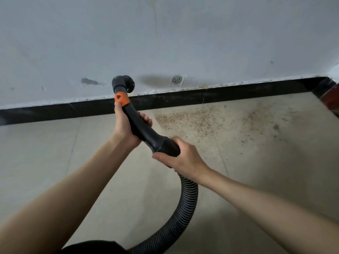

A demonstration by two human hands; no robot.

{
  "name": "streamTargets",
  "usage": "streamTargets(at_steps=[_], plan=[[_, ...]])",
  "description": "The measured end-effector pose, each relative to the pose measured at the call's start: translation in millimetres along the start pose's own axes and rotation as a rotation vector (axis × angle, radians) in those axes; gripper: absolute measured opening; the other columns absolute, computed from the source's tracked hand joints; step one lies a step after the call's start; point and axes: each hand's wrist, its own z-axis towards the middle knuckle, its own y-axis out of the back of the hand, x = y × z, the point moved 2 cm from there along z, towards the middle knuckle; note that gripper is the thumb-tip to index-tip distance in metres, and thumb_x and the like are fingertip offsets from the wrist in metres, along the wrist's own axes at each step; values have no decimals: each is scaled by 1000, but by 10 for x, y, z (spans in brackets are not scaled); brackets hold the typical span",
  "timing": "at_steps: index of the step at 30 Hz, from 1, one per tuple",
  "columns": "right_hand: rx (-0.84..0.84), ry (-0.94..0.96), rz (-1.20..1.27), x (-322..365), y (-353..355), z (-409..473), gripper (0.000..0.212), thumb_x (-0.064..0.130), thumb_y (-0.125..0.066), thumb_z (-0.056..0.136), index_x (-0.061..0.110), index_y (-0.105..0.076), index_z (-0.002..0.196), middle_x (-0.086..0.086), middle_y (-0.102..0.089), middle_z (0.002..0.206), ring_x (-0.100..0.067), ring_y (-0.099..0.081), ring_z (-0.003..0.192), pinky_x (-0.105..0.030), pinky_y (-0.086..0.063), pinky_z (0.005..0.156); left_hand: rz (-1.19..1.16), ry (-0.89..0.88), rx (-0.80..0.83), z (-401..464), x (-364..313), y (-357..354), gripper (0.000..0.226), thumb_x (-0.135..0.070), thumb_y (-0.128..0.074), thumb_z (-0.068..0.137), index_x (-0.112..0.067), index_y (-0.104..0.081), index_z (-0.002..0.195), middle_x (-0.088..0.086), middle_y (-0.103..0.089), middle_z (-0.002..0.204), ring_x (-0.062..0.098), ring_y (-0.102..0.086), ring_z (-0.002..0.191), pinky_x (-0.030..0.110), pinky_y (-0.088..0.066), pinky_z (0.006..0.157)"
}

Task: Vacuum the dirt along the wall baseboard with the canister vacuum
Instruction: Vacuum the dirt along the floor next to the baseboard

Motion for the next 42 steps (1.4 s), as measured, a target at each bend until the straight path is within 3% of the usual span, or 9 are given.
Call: streamTargets(at_steps=[4,12,17,21,26,31,35,39,42], plan=[[66,88,-43,-79,262,63,50,62,-73,69,26,-59,100,12,-63,83,-4,-61,75,-19,-51,61,-32,-16,-83,-62,70,-120,57,-64,-53,79,-10,-46,66,4,-47,53,18,-47,41,23,-47,49],[141,190,-50,-258,967,144,50,64,-72,69,24,-59,98,7,-64,81,-8,-61,71,-24,-51,59,-50,-101,-163,-188,450,-685,60,-69,-49,82,-10,-45,70,4,-48,52,17,-48,41,24,-48,50],[198,262,-247,-231,1605,286,55,69,-69,66,29,-56,102,12,-62,87,-5,-61,76,-22,-51,61,-90,-94,-135,-236,636,-1026,74,-77,-49,76,-4,-53,86,8,-59,57,23,-57,44,36,-49,62],[211,274,-313,-91,1855,361,53,77,-62,58,40,-55,95,15,-61,84,-3,-60,76,-26,-52,64,-108,-120,-142,-236,674,-1162,76,-77,-47,77,-2,-54,91,10,-63,57,24,-62,45,37,-49,59],[239,194,-338,-145,1734,381,52,81,-59,58,37,-55,86,14,-62,84,-4,-60,75,-24,-48,60,-101,-95,-207,-117,732,-1024,77,-74,-43,82,1,-55,96,9,-61,63,23,-59,54,35,-50,55],[194,51,-251,-376,1460,287,64,83,-57,62,26,-55,91,5,-65,83,-12,-65,68,-33,-56,58,-45,-84,-242,-18,735,-844,70,-70,-45,84,-2,-53,96,10,-60,51,23,-60,40,30,-52,47],[76,140,-458,-354,1263,280,63,82,-52,70,24,-49,94,10,-58,79,-9,-58,69,-28,-45,53,-135,-103,-271,81,699,-699,63,-67,-53,82,-9,-50,106,6,-55,60,18,-53,36,24,-49,46],[130,131,-580,-474,1037,226,61,79,-54,70,28,-47,104,10,-58,87,-13,-59,77,-26,-45,58,-125,-69,-315,231,809,-471,58,-67,-52,82,-10,-47,87,3,-47,49,14,-47,35,21,-45,43],[157,86,-676,-611,949,254,60,77,-55,68,29,-47,103,9,-59,90,-15,-59,79,-26,-44,59,-179,1,-298,390,978,-238,56,-67,-49,84,-11,-46,86,2,-45,47,13,-45,35,20,-43,42]])
